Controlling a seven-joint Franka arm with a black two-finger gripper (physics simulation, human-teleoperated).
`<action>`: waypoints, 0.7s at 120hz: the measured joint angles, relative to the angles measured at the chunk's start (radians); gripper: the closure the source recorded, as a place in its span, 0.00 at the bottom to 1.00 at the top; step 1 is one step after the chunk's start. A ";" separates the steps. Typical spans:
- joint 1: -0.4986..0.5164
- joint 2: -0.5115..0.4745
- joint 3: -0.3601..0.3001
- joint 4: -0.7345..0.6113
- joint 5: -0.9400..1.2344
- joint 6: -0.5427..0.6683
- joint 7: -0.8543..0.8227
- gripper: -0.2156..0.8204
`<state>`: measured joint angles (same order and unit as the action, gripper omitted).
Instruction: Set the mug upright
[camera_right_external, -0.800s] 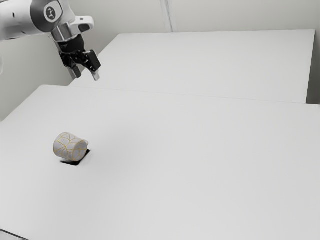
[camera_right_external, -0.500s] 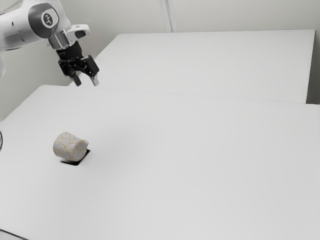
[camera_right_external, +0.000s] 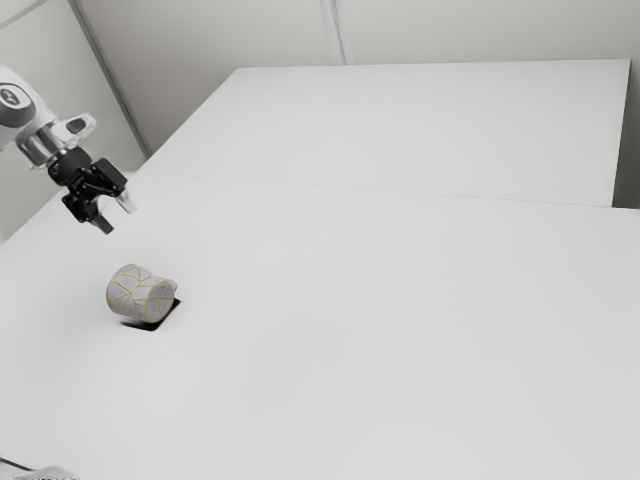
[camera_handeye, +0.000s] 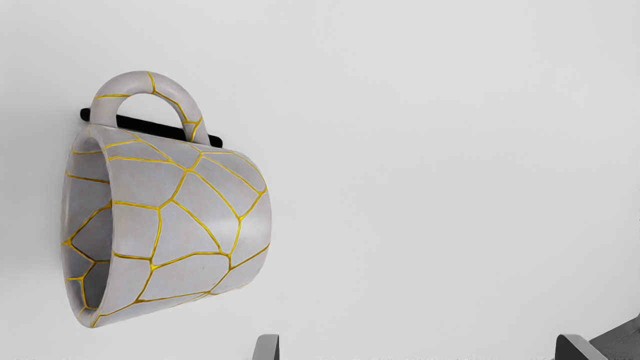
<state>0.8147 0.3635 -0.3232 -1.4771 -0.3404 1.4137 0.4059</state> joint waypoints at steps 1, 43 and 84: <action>0.007 0.005 -0.004 0.000 0.002 -0.001 0.002 0.21; 0.136 0.122 -0.022 -0.058 0.023 0.044 0.095 0.21; 0.163 0.202 -0.022 -0.076 0.010 0.142 0.179 0.21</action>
<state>0.9773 0.5651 -0.3449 -1.5531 -0.3304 1.5554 0.5850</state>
